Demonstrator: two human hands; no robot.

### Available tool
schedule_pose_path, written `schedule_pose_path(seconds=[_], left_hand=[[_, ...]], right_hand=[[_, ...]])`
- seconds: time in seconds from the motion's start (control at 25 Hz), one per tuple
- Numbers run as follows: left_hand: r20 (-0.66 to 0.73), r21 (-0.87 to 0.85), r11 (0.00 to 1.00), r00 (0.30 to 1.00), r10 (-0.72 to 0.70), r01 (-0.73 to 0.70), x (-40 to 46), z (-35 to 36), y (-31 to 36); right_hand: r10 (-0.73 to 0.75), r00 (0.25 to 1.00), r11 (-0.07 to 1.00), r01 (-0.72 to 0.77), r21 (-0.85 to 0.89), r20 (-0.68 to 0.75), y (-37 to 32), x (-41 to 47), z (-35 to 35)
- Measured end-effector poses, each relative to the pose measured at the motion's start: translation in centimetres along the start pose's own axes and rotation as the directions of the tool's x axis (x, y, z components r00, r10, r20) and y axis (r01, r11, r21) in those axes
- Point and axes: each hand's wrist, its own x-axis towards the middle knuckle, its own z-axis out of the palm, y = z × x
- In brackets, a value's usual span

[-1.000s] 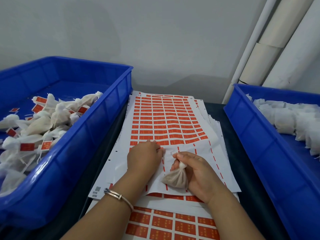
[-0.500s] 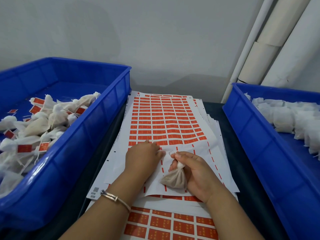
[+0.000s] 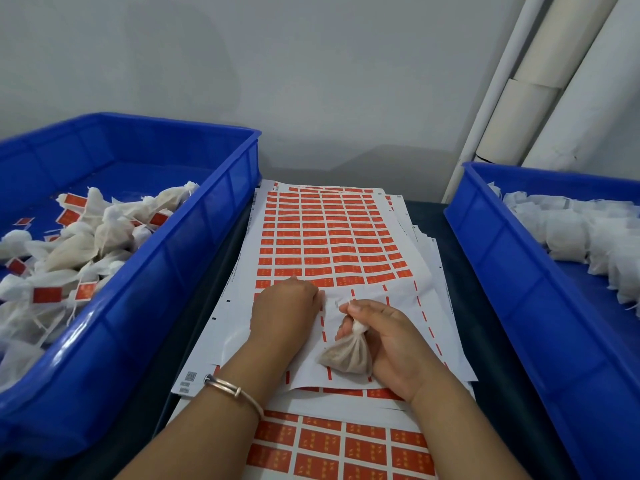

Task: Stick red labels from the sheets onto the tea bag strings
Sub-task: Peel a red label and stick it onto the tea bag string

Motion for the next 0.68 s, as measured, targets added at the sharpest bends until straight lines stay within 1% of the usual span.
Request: schedule_pose_path(seconds=[0.12, 0.2, 0.24, 0.32, 0.36, 0.44, 0.48, 0.56, 0.64, 0.68], left_hand=[[-0.075, -0.129, 0.986, 0.991, -0.115, 0.105, 0.0, 0.1, -0.2], [-0.12, -0.243, 0.95, 0.966, -0.231, 0.197, 0.1, 0.2, -0.2], [-0.117, -0.333, 0.907, 0.943, -0.311, 0.257, 0.3, 0.2, -0.4], [-0.068, -0.531, 0.764, 0.881, -0.468, 0.365, 0.8, 0.1, -1.0], [-0.043, -0.601, 0.695, 0.851, -0.523, 0.396, 0.8, 0.1, -1.3], [-0.003, -0.704, 0.578, 0.812, -0.584, 0.413, 0.7, 0.0, -1.5], [0.019, -0.758, 0.508, 0.793, -0.61, 0.409, 0.6, -0.2, -1.5], [0.085, -0.841, 0.348, 0.737, -0.671, 0.414, 0.5, -0.9, -1.2], [0.154, -0.869, 0.235, 0.688, -0.709, 0.436, 0.8, -2.3, -1.0], [0.189, -0.879, 0.191, 0.686, -0.703, 0.438, 0.8, -3.0, -0.8]], right_hand=[[0.002, 1.0, 1.0, -0.002, 0.01, -0.011, 0.0, 0.1, 0.0], [0.01, 1.0, 0.999, -0.009, 0.042, -0.01, -0.1, 0.0, 0.0], [0.011, 1.0, 0.999, -0.01, 0.037, -0.007, -0.1, 0.0, 0.0], [0.01, 1.0, 1.0, -0.01, 0.014, -0.009, -0.3, -0.1, 0.1], [0.008, 1.0, 1.0, -0.008, 0.015, -0.019, -0.4, -0.2, 0.1], [-0.015, 0.999, 1.0, 0.016, 0.022, -0.049, -0.9, -0.6, 0.2], [-0.048, 0.996, 0.999, 0.047, -0.022, -0.076, -1.3, -0.8, 0.3], [-0.156, 0.978, 0.964, 0.12, -0.237, -0.141, -1.8, -1.2, 0.4], [-0.296, 0.941, 0.873, 0.197, -0.447, -0.164, -2.5, -1.8, 0.8], [-0.352, 0.925, 0.83, 0.238, -0.504, -0.142, -2.9, -2.2, 1.0]])
